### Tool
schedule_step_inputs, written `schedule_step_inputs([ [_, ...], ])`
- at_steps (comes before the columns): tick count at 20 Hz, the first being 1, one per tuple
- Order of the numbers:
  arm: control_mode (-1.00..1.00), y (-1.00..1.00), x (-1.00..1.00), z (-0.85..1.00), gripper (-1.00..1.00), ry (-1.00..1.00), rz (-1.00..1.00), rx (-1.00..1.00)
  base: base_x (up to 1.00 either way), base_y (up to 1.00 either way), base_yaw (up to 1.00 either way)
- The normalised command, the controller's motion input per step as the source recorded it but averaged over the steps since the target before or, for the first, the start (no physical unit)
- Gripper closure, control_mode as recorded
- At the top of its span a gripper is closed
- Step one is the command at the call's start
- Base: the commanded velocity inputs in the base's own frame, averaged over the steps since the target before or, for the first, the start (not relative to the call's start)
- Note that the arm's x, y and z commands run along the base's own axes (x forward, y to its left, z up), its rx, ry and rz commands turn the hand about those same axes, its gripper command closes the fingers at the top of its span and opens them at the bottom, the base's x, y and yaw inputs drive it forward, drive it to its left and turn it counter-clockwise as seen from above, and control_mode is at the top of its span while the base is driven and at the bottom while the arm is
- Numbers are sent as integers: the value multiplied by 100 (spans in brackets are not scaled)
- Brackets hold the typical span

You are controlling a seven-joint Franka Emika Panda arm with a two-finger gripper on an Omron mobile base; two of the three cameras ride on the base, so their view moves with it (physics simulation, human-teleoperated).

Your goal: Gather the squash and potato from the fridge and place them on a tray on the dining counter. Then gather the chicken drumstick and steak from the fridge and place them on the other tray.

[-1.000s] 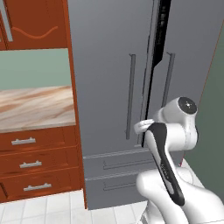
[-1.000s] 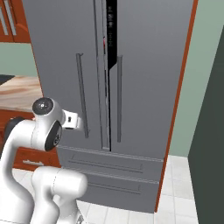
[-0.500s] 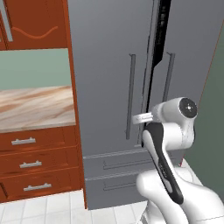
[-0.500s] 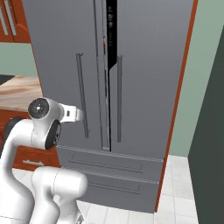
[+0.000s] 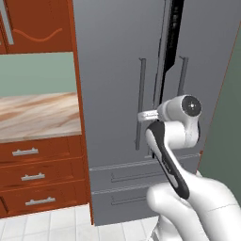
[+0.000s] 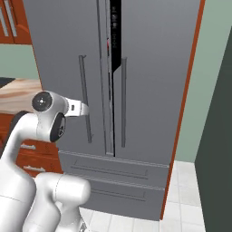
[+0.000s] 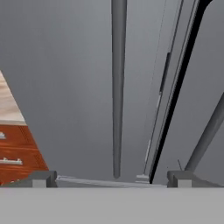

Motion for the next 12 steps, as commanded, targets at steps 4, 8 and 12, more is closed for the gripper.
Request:
schedule_step_inputs([
  [4,-100,0,43,1,-100,-9,0,0,0,0,0],
  [8,-100,0,45,0,-100,-10,0,0,0,0,0],
  [12,-100,4,48,0,-100,-10,0,0,0,0,0],
])
